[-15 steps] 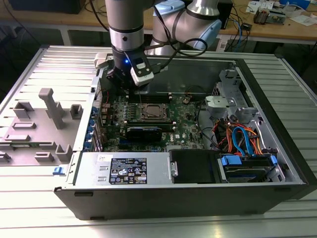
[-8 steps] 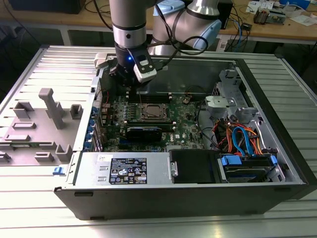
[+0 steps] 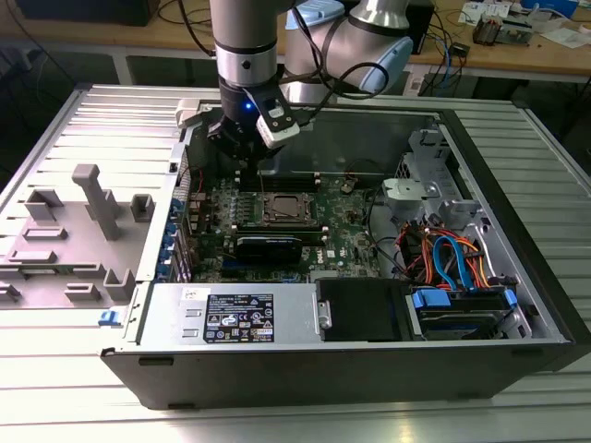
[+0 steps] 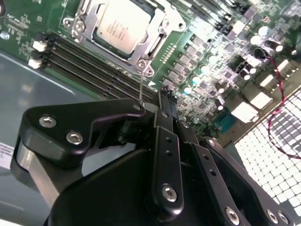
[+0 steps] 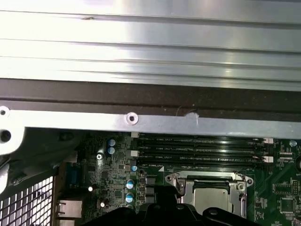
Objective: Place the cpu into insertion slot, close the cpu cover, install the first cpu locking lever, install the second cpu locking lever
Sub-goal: 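Install the first cpu locking lever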
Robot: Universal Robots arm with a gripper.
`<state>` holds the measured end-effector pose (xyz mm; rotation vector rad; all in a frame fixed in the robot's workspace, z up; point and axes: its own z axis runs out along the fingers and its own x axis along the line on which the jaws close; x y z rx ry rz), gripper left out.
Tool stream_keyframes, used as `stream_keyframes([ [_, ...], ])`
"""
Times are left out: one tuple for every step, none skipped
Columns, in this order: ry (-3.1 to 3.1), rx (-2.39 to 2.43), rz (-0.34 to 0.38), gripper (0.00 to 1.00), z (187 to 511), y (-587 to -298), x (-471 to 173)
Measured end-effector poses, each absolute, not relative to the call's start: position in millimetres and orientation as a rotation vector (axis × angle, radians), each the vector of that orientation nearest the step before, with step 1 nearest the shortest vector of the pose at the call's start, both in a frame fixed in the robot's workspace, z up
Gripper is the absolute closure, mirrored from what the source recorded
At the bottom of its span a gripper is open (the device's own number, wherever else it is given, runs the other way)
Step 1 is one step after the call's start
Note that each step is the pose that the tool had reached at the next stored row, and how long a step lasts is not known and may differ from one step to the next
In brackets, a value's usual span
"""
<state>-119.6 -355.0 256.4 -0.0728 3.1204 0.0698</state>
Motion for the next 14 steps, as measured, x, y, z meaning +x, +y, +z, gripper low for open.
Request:
stream_keyframes([
  [3.12,-0.076,0.07,0.89,256.4,-354.4,-118.4],
  [3.12,-0.081,0.07,0.89,256.3,-353.7,-115.3],
  [3.12,-0.084,0.07,0.89,256.1,-353.3,-112.2],
  [3.12,-0.087,0.07,0.89,256.0,-353.0,-108.3],
  [3.12,-0.088,0.07,0.89,255.6,-352.8,-105.8],
  [3.12,-0.089,0.07,0.89,255.3,-352.8,-103.6],
  [3.12,-0.09,0.07,0.89,254.7,-352.8,-100.4],
  [3.12,-0.09,0.07,0.89,254.1,-352.8,-97.4],
  [3.12,-0.09,0.07,0.89,253.7,-352.8,-94.9],
  [3.12,-0.09,0.07,0.89,253.4,-352.8,-91.0],
  [3.12,-0.09,0.07,0.89,253.3,-352.8,-89.6],
  [3.12,-0.09,0.07,0.89,253.1,-352.8,-88.1],
  [3.12,-0.09,0.07,0.89,253.0,-352.8,-87.2],
  [3.12,-0.09,0.07,0.89,252.9,-352.8,-86.1],
])
